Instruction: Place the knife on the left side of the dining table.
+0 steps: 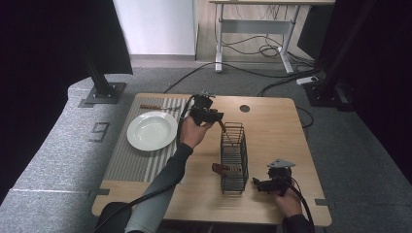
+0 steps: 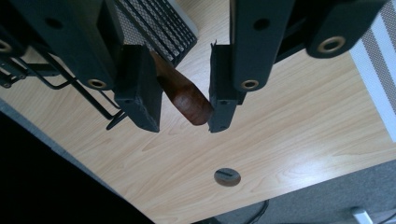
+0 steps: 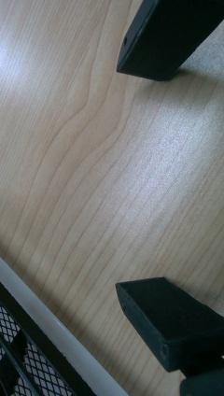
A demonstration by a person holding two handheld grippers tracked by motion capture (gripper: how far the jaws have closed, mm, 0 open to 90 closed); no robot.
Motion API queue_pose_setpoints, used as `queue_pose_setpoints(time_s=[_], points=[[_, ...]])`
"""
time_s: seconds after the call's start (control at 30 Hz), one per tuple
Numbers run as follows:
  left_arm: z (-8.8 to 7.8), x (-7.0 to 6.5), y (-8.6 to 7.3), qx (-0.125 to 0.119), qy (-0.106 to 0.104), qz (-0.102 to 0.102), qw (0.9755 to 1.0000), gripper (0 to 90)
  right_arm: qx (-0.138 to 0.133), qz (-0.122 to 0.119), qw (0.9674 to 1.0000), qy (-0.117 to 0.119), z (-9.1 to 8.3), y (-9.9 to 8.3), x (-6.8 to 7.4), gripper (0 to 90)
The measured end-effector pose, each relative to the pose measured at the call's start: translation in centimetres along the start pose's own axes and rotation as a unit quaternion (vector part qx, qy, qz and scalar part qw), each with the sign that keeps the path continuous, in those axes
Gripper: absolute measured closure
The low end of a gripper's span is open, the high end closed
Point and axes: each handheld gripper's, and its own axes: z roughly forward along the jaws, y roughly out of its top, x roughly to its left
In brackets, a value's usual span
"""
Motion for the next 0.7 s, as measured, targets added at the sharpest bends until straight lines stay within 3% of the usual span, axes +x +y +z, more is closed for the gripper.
queue_pose_setpoints(time_s=[0.17, 0.33, 0.4, 0.63, 0.7], points=[[-0.54, -0.27, 0.31, -0.019, -0.014, 0.002, 0.9997, 73.4, 0.000, 0.000, 1.0000, 0.000, 0.00, 0.00, 0.00, 0.0], [-0.84, -0.55, 0.41, -0.023, -0.032, 0.005, 0.9992, 78.0, 0.000, 0.000, 1.0000, 0.000, 0.00, 0.00, 0.00, 0.0], [-0.85, -0.54, 0.37, -0.024, -0.047, 0.002, 0.9986, 78.9, 0.000, 0.001, 1.0000, 0.000, 0.00, 0.00, 0.01, 0.0], [-0.89, -0.51, 0.37, -0.026, -0.062, 0.000, 0.9977, 79.7, 0.000, 0.001, 1.0000, 0.000, -0.01, 0.00, 0.01, 0.0], [-1.08, -0.45, 0.40, -0.033, -0.075, -0.007, 0.9966, 79.8, 0.000, 0.001, 1.0000, 0.000, 0.00, 0.01, 0.01, 0.0]])
